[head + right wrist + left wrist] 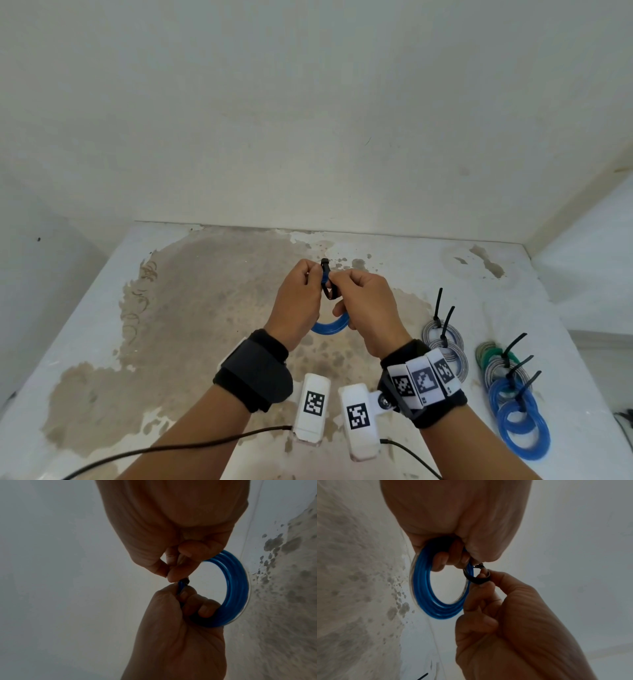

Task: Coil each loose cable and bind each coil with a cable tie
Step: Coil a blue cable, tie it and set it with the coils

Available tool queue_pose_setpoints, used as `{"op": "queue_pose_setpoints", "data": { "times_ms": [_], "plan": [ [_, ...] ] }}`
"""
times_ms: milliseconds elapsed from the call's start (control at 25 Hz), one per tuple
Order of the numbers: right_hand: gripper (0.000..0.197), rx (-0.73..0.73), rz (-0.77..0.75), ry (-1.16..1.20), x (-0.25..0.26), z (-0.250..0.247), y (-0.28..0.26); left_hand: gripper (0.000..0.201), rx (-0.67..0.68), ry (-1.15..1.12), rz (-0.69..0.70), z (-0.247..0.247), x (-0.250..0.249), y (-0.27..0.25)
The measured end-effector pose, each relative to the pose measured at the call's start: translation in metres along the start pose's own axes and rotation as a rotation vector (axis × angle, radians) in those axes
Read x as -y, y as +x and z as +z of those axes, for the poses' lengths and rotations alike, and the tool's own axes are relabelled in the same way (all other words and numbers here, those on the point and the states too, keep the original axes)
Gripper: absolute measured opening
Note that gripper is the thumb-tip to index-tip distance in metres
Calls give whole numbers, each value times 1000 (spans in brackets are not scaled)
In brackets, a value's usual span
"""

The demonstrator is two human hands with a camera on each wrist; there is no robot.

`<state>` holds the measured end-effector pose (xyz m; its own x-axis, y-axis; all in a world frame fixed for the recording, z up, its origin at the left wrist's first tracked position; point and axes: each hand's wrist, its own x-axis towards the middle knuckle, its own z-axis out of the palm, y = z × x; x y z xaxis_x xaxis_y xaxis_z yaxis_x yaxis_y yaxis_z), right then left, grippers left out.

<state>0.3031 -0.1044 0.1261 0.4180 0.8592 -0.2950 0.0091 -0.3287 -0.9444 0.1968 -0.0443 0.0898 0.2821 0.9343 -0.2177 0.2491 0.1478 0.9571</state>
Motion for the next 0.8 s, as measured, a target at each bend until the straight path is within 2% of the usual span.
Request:
{"op": "queue_pose_setpoints", "data": {
  "times_ms": [160,320,640,800],
  "plan": [
    [22,-4,12,46,1,0,-2,25,6,15,65,0,1,-2],
    [23,8,43,110,3,1,-4,23,-29,118,223,-1,1,-7],
    [19,0,163,234,6,3,-3,21,-98,223,389,0,9,-18],
    [21,24,174,158,6,0,1,21,-77,244,381,-2,9,-22]
  ]
}}
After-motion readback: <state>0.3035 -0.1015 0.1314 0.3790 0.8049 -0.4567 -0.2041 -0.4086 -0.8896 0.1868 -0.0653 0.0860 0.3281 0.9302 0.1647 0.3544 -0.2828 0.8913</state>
